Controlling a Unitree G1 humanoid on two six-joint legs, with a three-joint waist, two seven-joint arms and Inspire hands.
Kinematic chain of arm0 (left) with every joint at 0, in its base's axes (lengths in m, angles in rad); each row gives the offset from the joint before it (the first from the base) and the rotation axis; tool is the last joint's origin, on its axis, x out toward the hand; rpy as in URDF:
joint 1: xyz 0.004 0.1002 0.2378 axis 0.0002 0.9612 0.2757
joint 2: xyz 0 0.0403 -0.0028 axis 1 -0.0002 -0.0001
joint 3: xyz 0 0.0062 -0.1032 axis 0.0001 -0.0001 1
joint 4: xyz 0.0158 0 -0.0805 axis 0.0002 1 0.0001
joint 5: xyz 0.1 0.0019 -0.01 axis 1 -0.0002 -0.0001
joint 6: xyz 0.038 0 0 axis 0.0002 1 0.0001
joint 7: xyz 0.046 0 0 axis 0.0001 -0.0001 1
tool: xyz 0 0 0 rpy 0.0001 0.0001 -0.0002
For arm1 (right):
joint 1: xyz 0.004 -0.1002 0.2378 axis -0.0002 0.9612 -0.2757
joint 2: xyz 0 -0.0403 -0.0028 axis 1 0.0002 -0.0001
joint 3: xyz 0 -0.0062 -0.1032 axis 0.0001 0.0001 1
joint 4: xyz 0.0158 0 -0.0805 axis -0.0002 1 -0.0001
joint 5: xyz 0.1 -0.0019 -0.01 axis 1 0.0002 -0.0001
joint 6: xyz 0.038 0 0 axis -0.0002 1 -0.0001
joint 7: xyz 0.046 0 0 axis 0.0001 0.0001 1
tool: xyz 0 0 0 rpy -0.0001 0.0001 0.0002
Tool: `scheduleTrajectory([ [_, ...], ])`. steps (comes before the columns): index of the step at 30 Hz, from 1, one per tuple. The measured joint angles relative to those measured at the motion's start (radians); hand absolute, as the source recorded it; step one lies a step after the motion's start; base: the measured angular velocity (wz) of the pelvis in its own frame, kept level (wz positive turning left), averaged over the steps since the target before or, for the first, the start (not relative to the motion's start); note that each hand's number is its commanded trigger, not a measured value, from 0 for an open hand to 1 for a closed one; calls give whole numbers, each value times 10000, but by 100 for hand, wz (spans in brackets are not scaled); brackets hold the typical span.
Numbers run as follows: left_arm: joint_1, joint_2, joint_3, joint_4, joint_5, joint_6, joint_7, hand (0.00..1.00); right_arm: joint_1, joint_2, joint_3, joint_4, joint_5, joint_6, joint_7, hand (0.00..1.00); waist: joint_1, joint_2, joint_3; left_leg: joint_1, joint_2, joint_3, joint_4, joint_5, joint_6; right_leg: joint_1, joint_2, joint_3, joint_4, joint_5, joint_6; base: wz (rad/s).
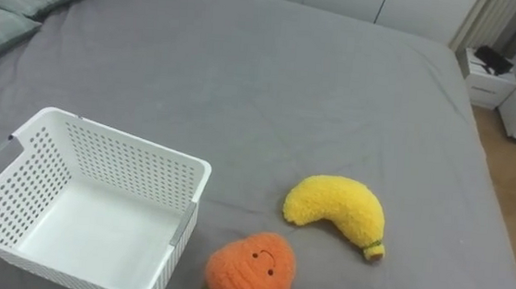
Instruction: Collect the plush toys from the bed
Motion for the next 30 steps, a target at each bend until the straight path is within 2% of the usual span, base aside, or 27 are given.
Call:
scheduleTrajectory([
  [3, -13, 0, -1, -10, -1, -13, 2, 0, -14, -5, -94, 1, 382, -50, -43, 100, -8, 5, -2, -19, 0, -6, 16, -7, -11, -13, -1, -9, -1, 0, 0, 0],
  [5, -18, 1, 6, -62, -1, -17, 1, 0, -37, -7, -365, -52, 550, -223, -41, 100, -31, 10, -4, -20, 1, -7, 21, -7, -11, -22, -1, -3, -1, 0, 0, 0],
  [9, -22, 9, 9, -117, -2, -27, -60, 0, 10, -63, -458, -527, 1115, -248, 77, 100, -56, 6, -2, -36, 9, 49, 19, 10, 11, -68, -5, 5, 17, -1, 1, -5],
  [15, -47, 1, 312, -199, -446, -294, -83, 0, 423, -75, -1171, -2799, 1408, -378, 346, 100, -172, -63, 21, -201, 49, 343, -21, 22, 33, -352, 11, 331, 33, -2, 5, -14],
  [17, -49, 43, 404, -246, -886, -465, 48, 0, 475, -77, -1273, -4118, 1390, -480, 337, 100, -397, -50, 62, -241, 56, 379, -31, 31, 36, -367, 12, 326, 50, 2, 8, -6],
  [19, -54, 40, 423, -223, -1130, -691, 65, 0, 480, -76, -1333, -4575, 1366, -557, 342, 100, -393, -52, 60, -169, 67, 461, -75, 33, 34, -341, 23, 429, 49, 3, 8, -12],
  [20, -80, 21, 432, -224, -1159, -838, 63, 0, 481, -70, -1348, -4943, 1331, -553, 378, 100, -410, -123, 40, -107, 76, 534, -135, 33, 35, -341, 29, 469, 49, 2, 8, -17],
  [22, -33, 4, 492, -219, -1156, -986, 57, 0, 479, -70, -1437, -5655, 1304, -585, 436, 100, -453, -101, 87, -88, 72, 558, -201, 40, 36, -353, 26, 473, 46, 3, 10, -10],
  [26, 2, -19, 735, -220, -1167, -1038, 46, 0, 466, -73, -1666, -6929, 1324, -661, 433, 100, -536, -126, 92, -55, 84, 631, -368, 40, 36, -426, 45, 576, 36, 3, 10, -5],
  [28, -14, -41, 785, -204, -1166, -1043, 47, 0, 404, -73, -1666, -7193, 1298, -657, 435, 100, -533, -166, 69, -85, 85, 665, -401, 42, 36, -526, 47, 586, 46, 3, 9, -5],
  [30, -31, -43, 784, -61, -1168, -1049, 49, 0, 282, -72, -1664, -7282, 1313, -655, 436, 100, -534, -158, 80, -108, 85, 698, -419, 44, 39, -568, 45, 597, 36, 3, 10, -5],
])
